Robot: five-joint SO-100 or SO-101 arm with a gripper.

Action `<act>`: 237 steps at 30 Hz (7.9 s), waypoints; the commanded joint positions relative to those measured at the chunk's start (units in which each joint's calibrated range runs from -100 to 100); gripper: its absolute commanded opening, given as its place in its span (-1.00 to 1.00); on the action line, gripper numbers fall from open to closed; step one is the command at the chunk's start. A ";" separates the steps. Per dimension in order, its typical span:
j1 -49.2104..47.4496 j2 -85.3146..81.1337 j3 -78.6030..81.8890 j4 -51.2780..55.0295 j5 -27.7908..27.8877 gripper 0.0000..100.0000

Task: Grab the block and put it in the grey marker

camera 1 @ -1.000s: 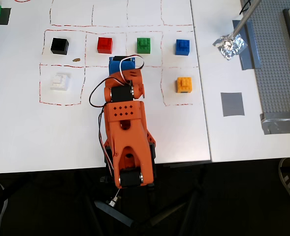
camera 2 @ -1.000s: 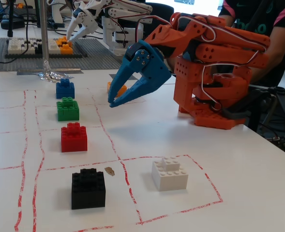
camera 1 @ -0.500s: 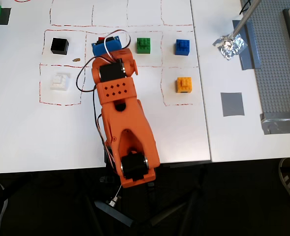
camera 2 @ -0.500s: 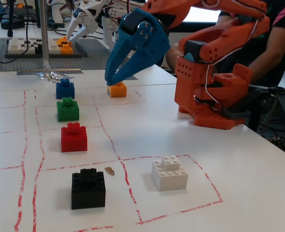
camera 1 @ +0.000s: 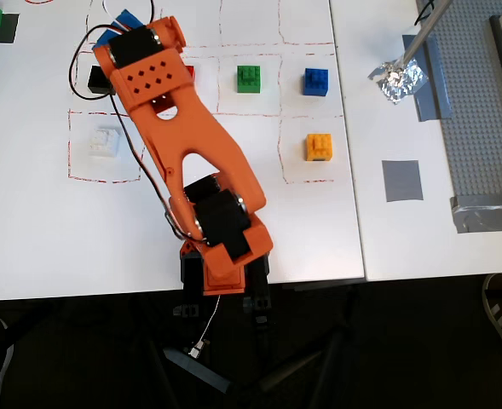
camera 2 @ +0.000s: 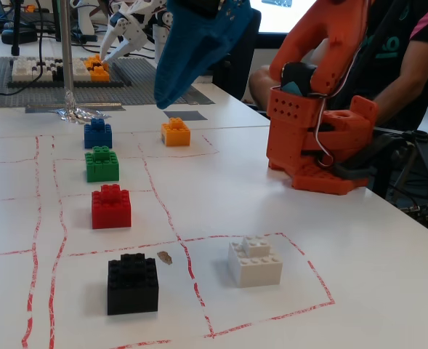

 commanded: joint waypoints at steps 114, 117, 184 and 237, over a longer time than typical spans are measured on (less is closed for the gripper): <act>90.36 15.15 -17.14 24.81 15.92 -1.00; 97.69 20.41 -20.04 21.54 18.90 -1.00; 115.86 43.68 -22.39 -7.11 30.18 -0.36; 43.61 -20.78 12.06 -15.85 -12.65 -1.00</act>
